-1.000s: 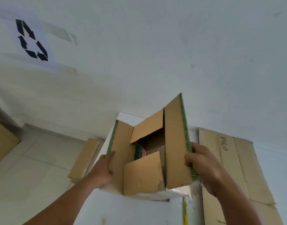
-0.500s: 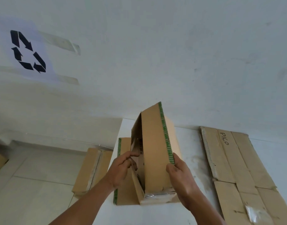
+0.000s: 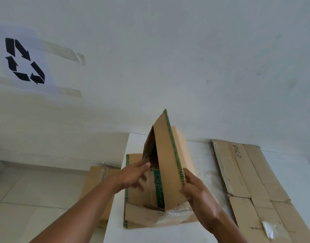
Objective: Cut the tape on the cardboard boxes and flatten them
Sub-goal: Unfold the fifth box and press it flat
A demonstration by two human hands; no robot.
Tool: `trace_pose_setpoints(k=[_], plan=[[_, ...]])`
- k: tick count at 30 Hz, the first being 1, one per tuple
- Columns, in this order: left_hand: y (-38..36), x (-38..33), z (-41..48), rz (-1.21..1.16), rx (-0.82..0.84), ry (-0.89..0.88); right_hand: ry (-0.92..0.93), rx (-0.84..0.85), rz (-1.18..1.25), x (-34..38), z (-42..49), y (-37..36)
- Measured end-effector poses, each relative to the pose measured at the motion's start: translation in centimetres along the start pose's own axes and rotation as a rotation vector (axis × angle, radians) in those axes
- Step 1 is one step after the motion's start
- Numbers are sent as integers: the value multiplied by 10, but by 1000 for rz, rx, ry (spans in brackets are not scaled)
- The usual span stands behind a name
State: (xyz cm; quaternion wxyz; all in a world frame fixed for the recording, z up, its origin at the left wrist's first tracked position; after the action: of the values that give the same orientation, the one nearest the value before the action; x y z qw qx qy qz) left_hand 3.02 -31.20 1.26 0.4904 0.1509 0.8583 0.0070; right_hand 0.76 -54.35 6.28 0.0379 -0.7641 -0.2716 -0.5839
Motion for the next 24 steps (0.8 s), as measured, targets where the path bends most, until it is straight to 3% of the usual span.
trace_pose_setpoints(k=[2,5,9,12,14,18,20,21,24], plan=[[0,-13,9,-207,-81,-136,23,18,-85,3,-3,-4],[0,-34,23,-662,-135,-149,56,31,-277,10,-8,-13],[5,-49,29,-783,-225,-250,123,110,-685,12,-18,-25],[16,-45,33,-840,-125,-291,164,114,-899,8,-22,-35],[24,-43,38,-734,-203,-312,169,101,-984,2,-21,-41],[18,-60,26,357,-650,-473,243,42,-1001,-13,-16,-38],[3,-72,18,692,-592,-604,279,23,-1009,-19,-13,-35],[-8,-76,15,704,-486,-607,313,13,-1028,-21,-12,-35],[-50,-78,19,365,-240,-496,381,13,-1038,-21,-9,-32]])
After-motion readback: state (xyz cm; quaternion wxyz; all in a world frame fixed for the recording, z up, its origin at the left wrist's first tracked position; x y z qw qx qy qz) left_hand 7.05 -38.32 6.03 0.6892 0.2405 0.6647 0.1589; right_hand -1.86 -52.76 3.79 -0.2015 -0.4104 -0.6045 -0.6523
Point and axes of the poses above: each hand's wrist, its own z-axis towards the middle knuckle, its own y-axis out of the back of the hand, x = y × z, the point moved 1 cm from there along z, towards the middle knuckle, and after that the axes turned 8 degrees about -z, right-handed, at the moved point
